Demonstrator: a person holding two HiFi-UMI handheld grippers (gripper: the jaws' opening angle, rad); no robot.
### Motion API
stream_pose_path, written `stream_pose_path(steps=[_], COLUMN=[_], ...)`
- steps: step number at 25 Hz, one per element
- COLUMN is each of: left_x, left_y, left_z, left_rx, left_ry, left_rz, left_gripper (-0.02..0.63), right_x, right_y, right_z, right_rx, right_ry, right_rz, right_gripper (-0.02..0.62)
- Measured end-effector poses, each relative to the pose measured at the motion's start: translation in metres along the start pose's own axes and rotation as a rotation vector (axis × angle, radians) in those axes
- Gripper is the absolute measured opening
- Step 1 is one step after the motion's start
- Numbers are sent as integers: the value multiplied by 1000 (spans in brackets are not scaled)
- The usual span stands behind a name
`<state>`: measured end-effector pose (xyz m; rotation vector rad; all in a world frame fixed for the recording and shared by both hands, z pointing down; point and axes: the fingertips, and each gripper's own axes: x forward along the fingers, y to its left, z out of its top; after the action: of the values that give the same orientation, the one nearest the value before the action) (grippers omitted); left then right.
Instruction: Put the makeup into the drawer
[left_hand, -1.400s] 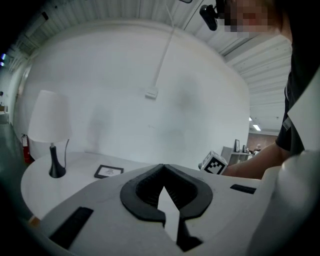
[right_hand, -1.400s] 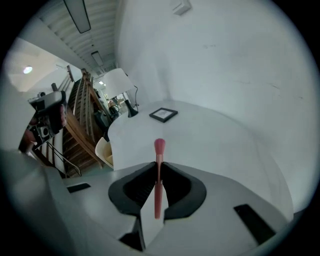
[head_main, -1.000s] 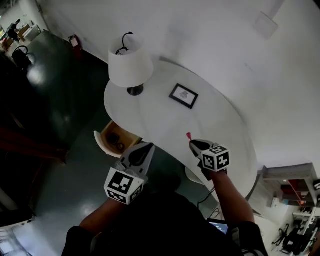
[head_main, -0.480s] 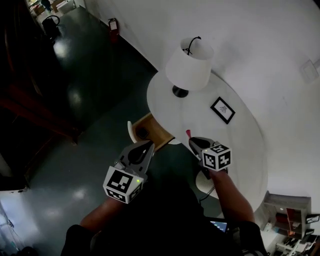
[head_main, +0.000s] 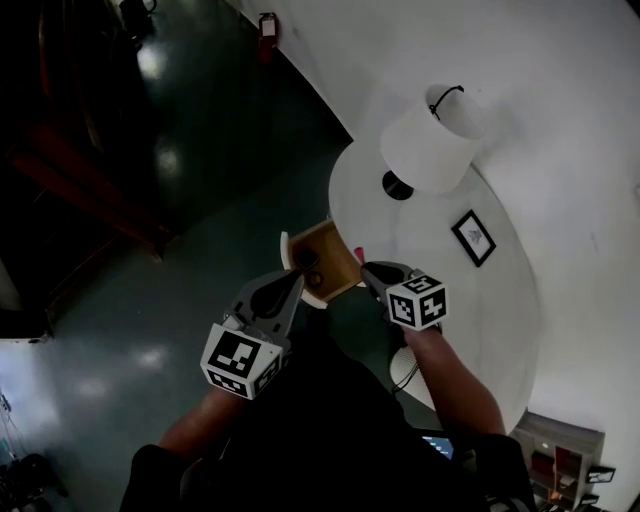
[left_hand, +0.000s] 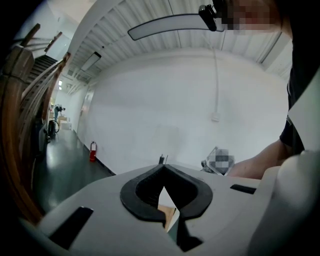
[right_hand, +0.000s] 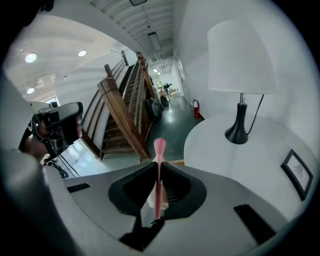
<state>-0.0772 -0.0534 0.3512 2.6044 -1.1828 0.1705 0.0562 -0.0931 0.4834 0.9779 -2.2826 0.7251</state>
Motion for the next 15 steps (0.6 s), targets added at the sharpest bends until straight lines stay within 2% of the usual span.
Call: stream_pose_path(steps=[7,12,15], left_x=[19,33,39], left_y=[17,38,45], left_z=[2,-11,-21], left_rx=[-38,-54,-12], left_ry=[-20,-4,-2], left_rz=[40,68,55], left_gripper=[11,11,11], right_x=[47,91,116], right_y=[0,-2,-4], right_z=[7,-13,-31], right_rx=[19,22,14], right_ry=[26,85,125], right_rz=[58,87,81], right_gripper=[46,46,46])
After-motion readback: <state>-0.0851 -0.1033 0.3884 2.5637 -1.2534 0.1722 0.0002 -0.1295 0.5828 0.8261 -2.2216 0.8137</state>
